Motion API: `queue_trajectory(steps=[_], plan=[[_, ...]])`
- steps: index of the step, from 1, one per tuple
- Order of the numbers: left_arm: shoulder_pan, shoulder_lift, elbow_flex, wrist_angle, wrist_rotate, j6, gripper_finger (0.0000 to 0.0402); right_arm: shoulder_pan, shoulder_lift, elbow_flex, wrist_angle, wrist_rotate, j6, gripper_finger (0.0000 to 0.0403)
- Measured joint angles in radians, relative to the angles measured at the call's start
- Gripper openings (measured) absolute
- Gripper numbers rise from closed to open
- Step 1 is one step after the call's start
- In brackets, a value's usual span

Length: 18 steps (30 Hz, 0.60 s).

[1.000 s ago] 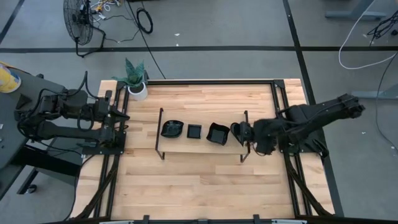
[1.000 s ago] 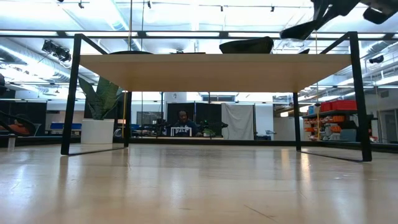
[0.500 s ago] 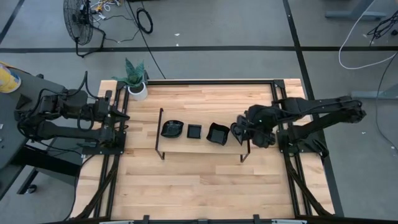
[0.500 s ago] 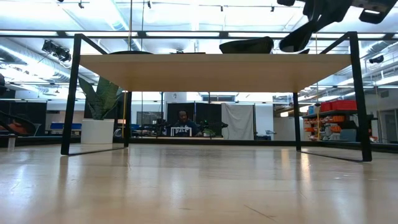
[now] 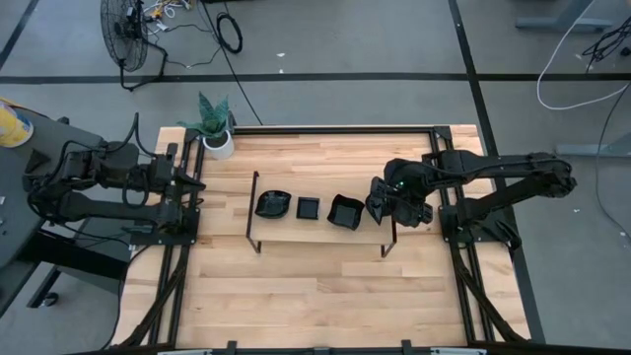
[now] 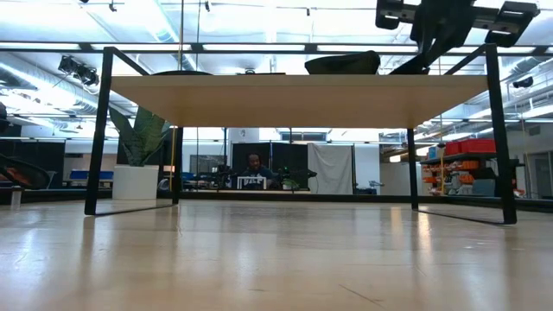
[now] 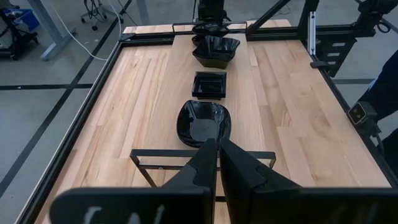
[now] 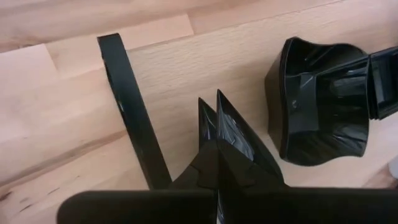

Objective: Pick & Place Mini shaped plates
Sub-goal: Stack the drop shaped plate on top of the drop shaped plate on the shelf, then return to Home Position

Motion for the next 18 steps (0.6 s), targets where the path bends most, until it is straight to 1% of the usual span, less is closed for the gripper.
queue_trajectory(steps=[7,18], plan=[[0.0,0.0,0.0,0.0,0.0,0.0,0.0025,-0.001,0.008,0.0,-0.009,0.003,0.004,0.0003],[0.0,0.0,0.0,0.0,0.0,0.0,0.0025,-0.001,0.008,0.0,0.001,0.003,0.006,0.0042]])
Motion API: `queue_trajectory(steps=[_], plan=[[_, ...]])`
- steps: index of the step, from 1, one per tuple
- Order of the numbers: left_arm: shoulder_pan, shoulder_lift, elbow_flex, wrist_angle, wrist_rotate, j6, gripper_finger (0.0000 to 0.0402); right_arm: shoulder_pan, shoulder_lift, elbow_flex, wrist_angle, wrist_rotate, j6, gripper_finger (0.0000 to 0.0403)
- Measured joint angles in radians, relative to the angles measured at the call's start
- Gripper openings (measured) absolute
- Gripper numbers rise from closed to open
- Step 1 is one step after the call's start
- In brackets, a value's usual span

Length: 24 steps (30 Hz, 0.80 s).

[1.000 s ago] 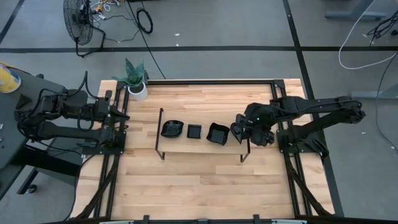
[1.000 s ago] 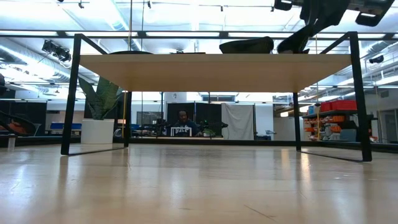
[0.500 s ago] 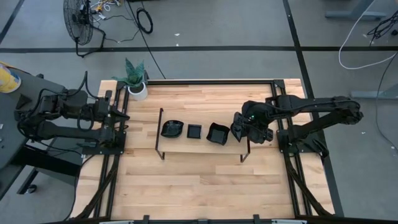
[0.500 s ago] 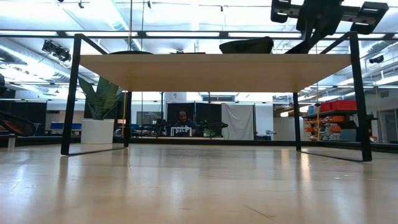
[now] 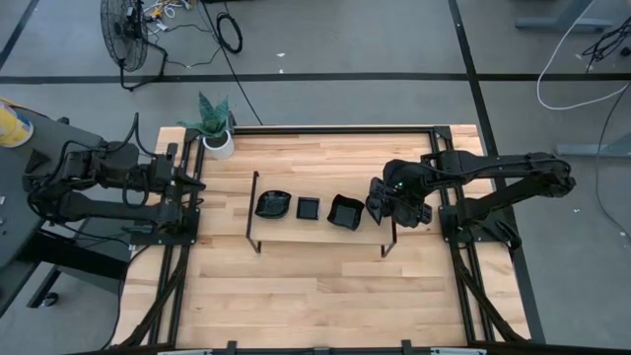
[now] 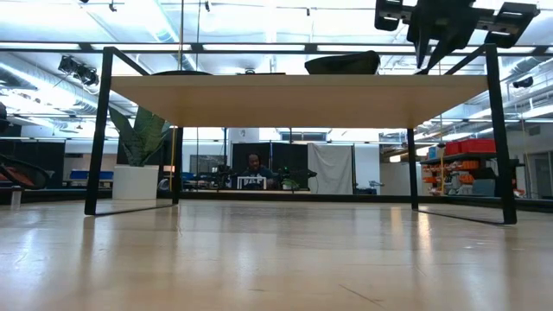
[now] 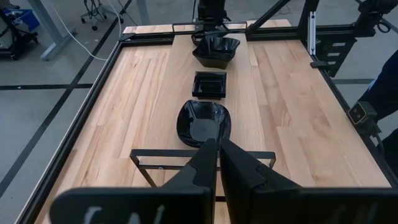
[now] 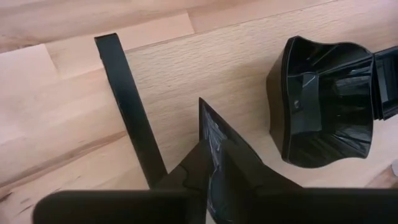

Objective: Pick & Place Mini shaped plates
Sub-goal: Return to Home Position

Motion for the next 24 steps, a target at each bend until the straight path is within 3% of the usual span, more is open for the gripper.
queue_trajectory(steps=[8,11,15,19,24], plan=[[0.0,0.0,0.0,0.0,0.0,0.0,0.0025,0.009,0.0,0.0,0.033,0.0,0.012,0.007],[0.0,0.0,0.0,0.0,0.0,0.0,0.0025,0.031,-0.001,0.0,0.057,0.0,0.126,0.0075],[0.0,0.0,0.0,0.0,0.0,0.0,0.0025,0.065,-0.021,0.0,0.099,0.0,0.359,0.0074],[0.0,0.0,0.0,0.0,0.0,0.0,0.0025,0.08,-0.057,0.0,0.152,0.007,0.732,0.0066],[0.0,0.0,0.0,0.0,0.0,0.0,0.0025,0.08,-0.11,0.0,0.162,0.107,1.098,0.0038]])
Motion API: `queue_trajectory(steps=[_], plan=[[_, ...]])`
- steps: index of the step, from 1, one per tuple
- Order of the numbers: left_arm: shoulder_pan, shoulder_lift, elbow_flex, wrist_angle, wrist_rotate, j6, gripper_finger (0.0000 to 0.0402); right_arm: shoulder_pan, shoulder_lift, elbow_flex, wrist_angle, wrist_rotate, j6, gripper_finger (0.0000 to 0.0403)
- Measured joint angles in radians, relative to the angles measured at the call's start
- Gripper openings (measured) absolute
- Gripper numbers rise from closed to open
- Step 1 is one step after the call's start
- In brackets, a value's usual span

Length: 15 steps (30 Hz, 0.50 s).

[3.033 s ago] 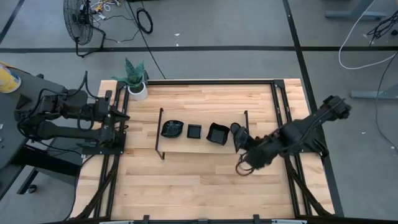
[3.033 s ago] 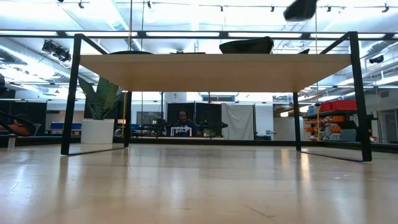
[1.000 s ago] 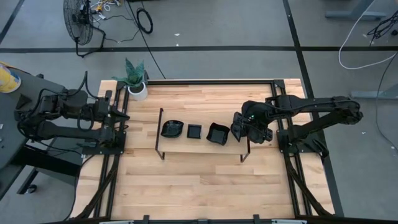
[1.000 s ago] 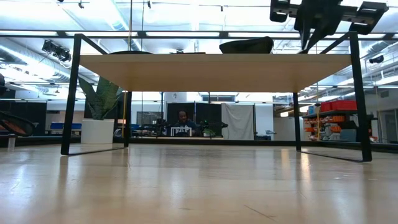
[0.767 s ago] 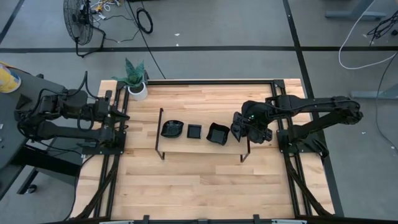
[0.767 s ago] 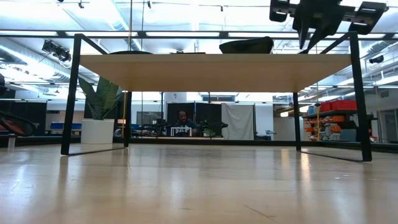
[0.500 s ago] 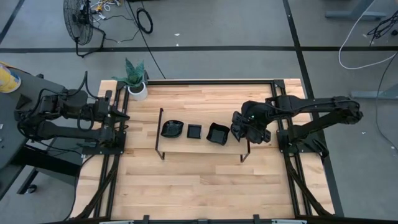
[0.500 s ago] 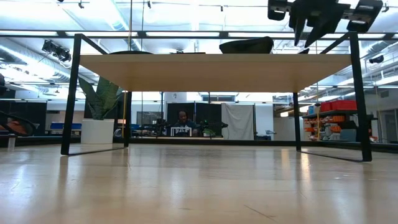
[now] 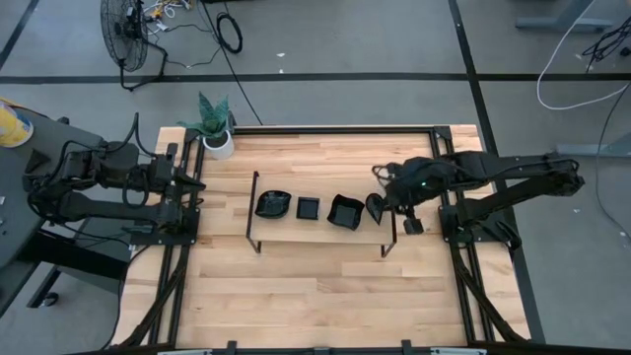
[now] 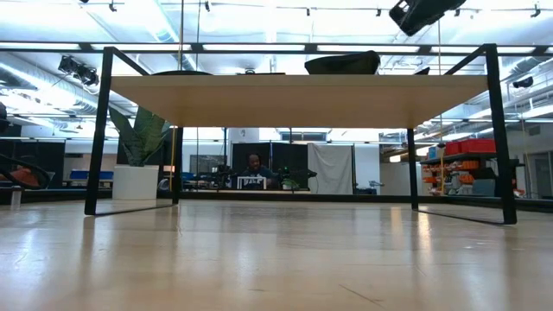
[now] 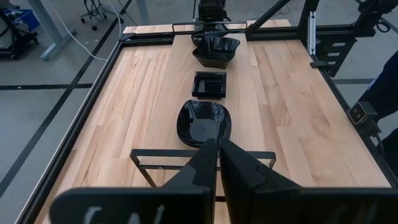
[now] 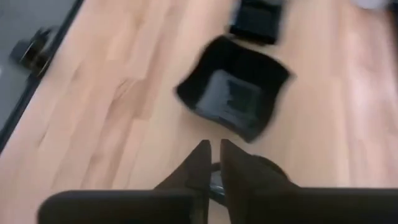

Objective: Pick & Place Mini shaped plates
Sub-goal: Return to Home Position

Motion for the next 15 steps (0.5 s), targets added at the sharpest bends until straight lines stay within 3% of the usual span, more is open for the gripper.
queue_trajectory(steps=[5,15], plan=[[0.0,0.0,0.0,0.0,0.0,0.0,0.0025,-0.004,-0.059,0.0,0.001,0.088,0.085,0.0005],[0.0,0.0,0.0,0.0,0.0,0.0,0.0025,-0.009,-0.209,-0.115,0.066,0.166,0.16,0.0003]])
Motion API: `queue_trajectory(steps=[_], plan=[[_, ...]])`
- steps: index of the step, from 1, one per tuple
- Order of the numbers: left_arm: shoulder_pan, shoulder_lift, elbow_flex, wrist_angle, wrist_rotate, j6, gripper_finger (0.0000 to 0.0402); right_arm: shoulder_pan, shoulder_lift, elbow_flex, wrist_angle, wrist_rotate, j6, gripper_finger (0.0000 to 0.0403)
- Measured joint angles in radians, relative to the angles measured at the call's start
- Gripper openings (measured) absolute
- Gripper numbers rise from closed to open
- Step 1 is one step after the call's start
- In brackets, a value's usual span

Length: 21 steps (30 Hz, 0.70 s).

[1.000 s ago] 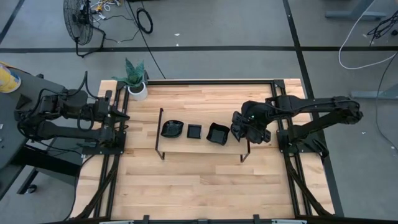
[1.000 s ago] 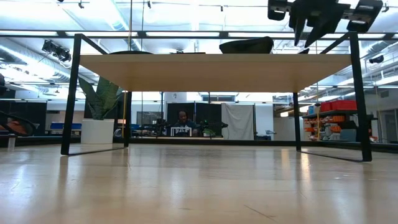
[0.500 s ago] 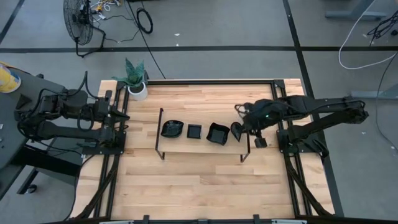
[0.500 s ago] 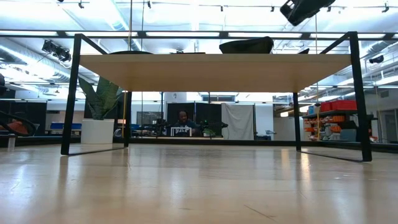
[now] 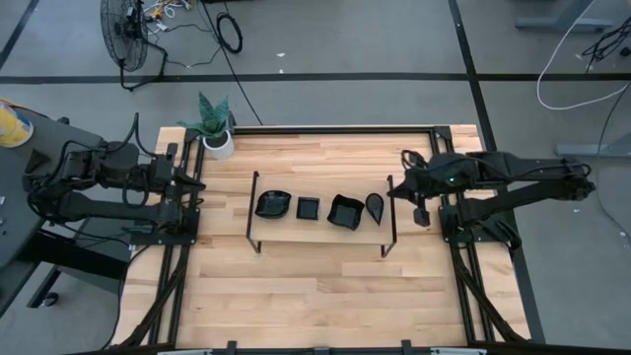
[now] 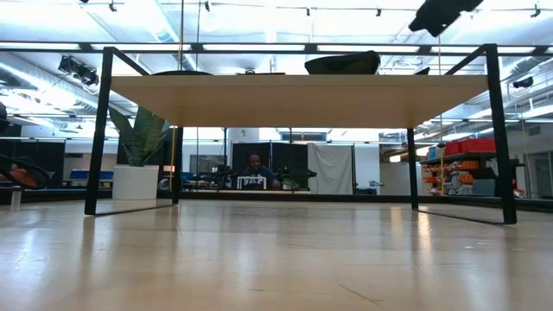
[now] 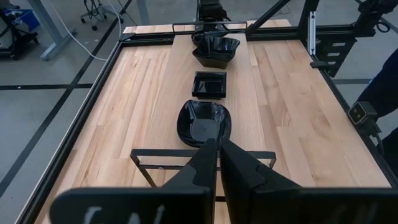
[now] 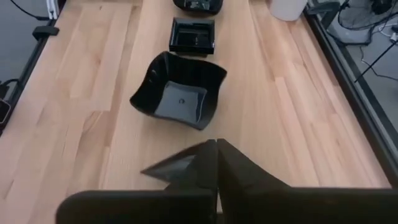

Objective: Pick & Place Mini shaped plates
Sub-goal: Return to Home Position

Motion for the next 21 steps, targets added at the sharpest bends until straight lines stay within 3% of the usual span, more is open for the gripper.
queue_trajectory(steps=[21], plan=[[0.0,0.0,0.0,0.0,0.0,0.0,0.0025,-0.015,-0.36,-0.35,0.114,-0.101,0.017,0.0001]])
